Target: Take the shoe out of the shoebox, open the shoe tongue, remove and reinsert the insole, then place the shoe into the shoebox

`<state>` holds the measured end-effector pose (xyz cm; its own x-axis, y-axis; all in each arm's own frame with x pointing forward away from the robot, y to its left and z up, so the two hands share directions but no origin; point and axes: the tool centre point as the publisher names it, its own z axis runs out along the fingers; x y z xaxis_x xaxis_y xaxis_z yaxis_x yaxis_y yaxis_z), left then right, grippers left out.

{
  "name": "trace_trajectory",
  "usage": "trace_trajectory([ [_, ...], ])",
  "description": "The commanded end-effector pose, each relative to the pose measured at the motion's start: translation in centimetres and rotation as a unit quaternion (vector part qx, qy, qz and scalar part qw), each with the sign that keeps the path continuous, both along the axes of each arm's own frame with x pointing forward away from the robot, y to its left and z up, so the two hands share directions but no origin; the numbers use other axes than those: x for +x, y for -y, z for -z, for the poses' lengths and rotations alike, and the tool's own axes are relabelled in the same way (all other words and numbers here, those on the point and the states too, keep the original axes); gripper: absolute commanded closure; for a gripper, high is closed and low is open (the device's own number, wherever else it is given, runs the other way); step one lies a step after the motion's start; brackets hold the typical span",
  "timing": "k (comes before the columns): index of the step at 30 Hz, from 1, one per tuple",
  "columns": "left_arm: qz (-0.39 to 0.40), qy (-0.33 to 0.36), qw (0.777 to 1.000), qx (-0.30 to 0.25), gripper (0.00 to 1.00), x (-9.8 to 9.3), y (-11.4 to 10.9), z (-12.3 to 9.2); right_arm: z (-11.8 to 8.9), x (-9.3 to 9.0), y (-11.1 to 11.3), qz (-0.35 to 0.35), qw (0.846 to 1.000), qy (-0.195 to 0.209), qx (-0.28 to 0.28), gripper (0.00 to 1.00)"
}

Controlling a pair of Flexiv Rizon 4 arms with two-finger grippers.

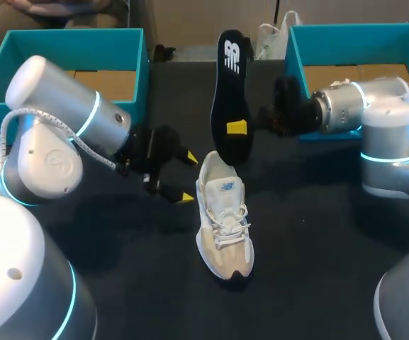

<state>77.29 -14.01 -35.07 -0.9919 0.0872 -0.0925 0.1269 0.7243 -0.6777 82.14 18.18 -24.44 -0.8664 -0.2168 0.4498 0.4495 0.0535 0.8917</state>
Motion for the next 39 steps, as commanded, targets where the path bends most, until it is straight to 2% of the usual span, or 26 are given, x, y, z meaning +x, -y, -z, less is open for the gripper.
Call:
trace_trajectory([
  [1, -0.003, 0.0, 1.0, 0.0, 0.0, 0.5, 0.4, 0.3, 1.0, 0.3, -0.8, -0.003, 1.0, -0.006, 0.01, 1.0],
  [18, -0.004, -0.007, 1.0, 0.003, 0.0, 1.2, 0.5, 0.3, 3.1, 0.4, -3.5, -0.013, 0.999, -0.024, 0.034, 1.0],
  [39, -0.022, 0.002, 1.0, 0.003, 0.0, 1.9, 0.8, 0.0, 3.8, 0.0, -3.8, -0.007, 0.999, -0.034, 0.042, 1.0],
])
